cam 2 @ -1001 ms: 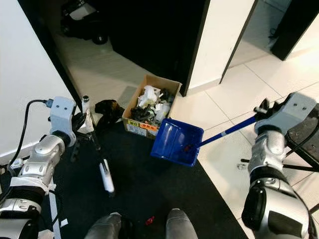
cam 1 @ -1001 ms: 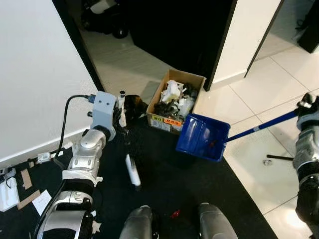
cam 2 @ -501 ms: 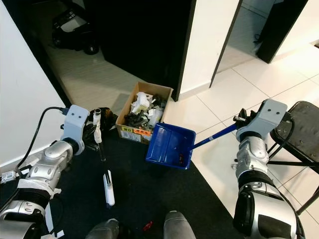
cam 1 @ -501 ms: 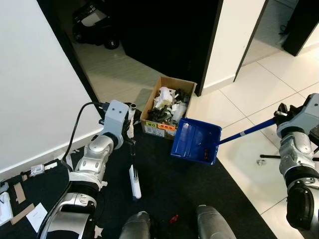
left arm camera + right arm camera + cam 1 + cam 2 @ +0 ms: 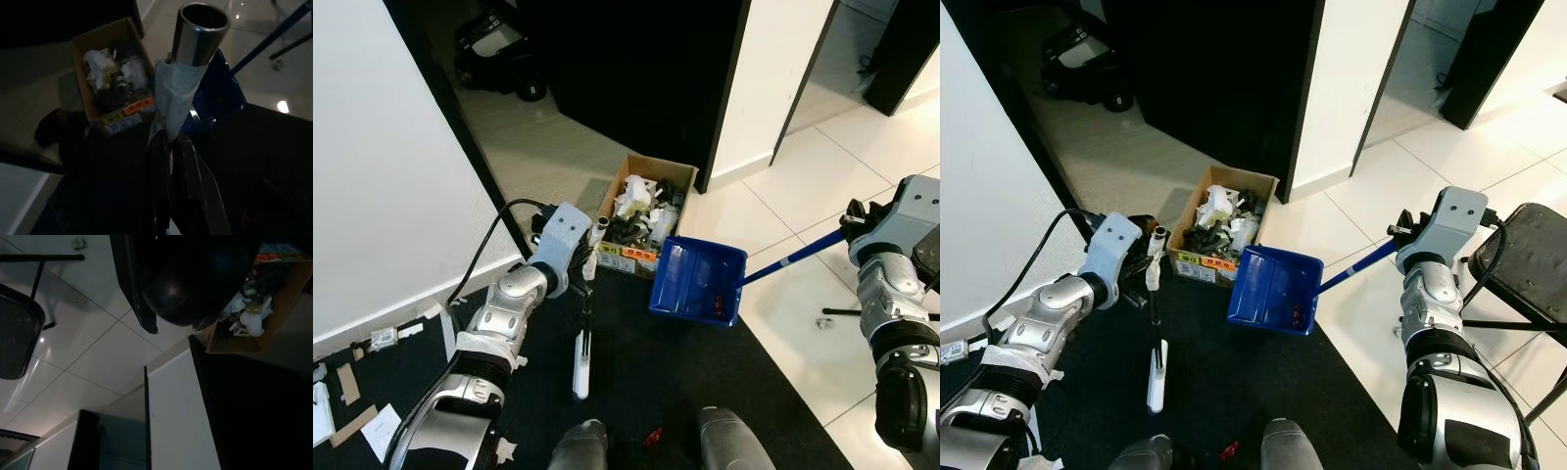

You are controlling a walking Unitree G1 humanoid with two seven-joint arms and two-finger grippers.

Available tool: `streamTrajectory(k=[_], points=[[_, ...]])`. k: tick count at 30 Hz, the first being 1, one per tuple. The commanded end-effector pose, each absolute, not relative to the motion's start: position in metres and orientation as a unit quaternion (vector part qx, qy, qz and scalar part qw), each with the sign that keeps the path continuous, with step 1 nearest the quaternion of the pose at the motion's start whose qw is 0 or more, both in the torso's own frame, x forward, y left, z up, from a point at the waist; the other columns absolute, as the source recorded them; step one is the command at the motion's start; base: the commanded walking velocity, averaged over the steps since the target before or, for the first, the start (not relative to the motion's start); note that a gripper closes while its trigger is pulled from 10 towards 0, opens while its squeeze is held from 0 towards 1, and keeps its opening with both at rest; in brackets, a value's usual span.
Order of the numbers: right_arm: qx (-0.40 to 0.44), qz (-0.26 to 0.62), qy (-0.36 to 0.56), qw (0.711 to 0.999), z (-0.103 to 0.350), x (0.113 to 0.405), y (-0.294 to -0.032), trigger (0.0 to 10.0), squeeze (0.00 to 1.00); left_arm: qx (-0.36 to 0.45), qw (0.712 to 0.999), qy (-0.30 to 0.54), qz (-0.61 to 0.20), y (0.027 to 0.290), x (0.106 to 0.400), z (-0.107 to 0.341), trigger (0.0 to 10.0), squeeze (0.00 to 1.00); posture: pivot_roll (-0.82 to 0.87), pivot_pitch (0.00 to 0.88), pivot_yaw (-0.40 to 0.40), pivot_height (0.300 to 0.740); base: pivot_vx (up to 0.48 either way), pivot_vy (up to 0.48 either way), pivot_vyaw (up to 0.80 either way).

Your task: Sweep floor

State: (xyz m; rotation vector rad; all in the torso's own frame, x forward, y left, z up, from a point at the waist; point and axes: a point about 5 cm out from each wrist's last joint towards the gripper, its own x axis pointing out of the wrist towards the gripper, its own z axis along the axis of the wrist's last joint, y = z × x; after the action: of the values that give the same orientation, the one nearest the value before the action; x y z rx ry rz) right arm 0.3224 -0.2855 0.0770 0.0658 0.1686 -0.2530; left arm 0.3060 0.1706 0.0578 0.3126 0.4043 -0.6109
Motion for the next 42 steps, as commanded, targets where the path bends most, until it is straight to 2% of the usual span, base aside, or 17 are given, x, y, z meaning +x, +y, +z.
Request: streamTrajectory(k=[1, 7, 16, 22, 29, 33, 36, 38, 39, 42], points=[[0.001, -0.092, 0.194, 0.977, 0.044, 0.307, -0.278, 10.0, 0.00, 0.161, 0.910, 0.217, -0.315, 0.175, 0.302, 0.055, 10.0, 0.00, 0.00, 0.007, 0.021, 0.740, 0.000, 0.000, 0.00], [-0.005, -0.067, 0.240, 0.968, 0.035, 0.303, -0.277, 10.0, 0.00, 0.151, 0.902, 0.239, -0.326, 0.176, 0.302, 0.055, 10.0, 0.00, 0.00, 0.006, 0.021, 0.740, 0.000, 0.000, 0.00], [0.000, -0.062, 0.234, 0.970, 0.038, 0.305, -0.276, 10.0, 0.00, 0.111, 0.910, 0.221, -0.334, 0.169, 0.311, 0.070, 10.0, 0.00, 0.00, 0.006, 0.022, 0.740, 0.000, 0.000, 0.00], [0.005, -0.062, 0.226, 0.972, 0.042, 0.309, -0.275, 10.0, 0.00, 0.040, 0.914, 0.159, -0.372, 0.155, 0.319, 0.090, 10.0, 0.00, 0.01, 0.012, 0.018, 0.740, 0.000, 0.000, 0.00], [0.009, -0.060, 0.218, 0.974, 0.046, 0.312, -0.273, 10.0, 0.00, -0.027, 0.899, 0.102, -0.424, 0.137, 0.326, 0.115, 10.0, 0.00, 0.01, 0.020, 0.019, 0.740, 0.000, 0.000, 0.00], [0.012, -0.058, 0.215, 0.975, 0.046, 0.313, -0.272, 10.0, 0.00, -0.072, 0.864, 0.097, -0.488, 0.124, 0.321, 0.124, 10.0, 0.00, 0.01, 0.027, 0.024, 0.740, 0.000, 0.000, 0.00], [0.012, -0.057, 0.216, 0.975, 0.046, 0.313, -0.272, 10.0, 0.00, -0.092, 0.851, 0.104, -0.506, 0.121, 0.317, 0.123, 10.0, 0.00, 0.01, 0.029, 0.024, 0.740, 0.000, 0.000, 0.00], [0.013, -0.056, 0.218, 0.974, 0.044, 0.311, -0.271, 10.0, 0.00, -0.111, 0.812, 0.138, -0.556, 0.112, 0.304, 0.112, 10.0, 0.00, 0.00, 0.033, 0.025, 0.740, 0.000, 0.000, 0.00], [0.014, -0.055, 0.220, 0.974, 0.042, 0.310, -0.271, 10.0, 0.00, -0.094, 0.786, 0.177, -0.584, 0.107, 0.291, 0.094, 10.0, 0.00, 0.00, 0.036, 0.026, 0.740, 0.000, 0.000, 0.00], [0.014, -0.055, 0.220, 0.974, 0.042, 0.310, -0.271, 10.0, 0.00, -0.083, 0.779, 0.191, -0.591, 0.105, 0.286, 0.087, 10.0, 0.00, 0.00, 0.040, 0.029, 0.740, 0.000, 0.000, 0.00]])
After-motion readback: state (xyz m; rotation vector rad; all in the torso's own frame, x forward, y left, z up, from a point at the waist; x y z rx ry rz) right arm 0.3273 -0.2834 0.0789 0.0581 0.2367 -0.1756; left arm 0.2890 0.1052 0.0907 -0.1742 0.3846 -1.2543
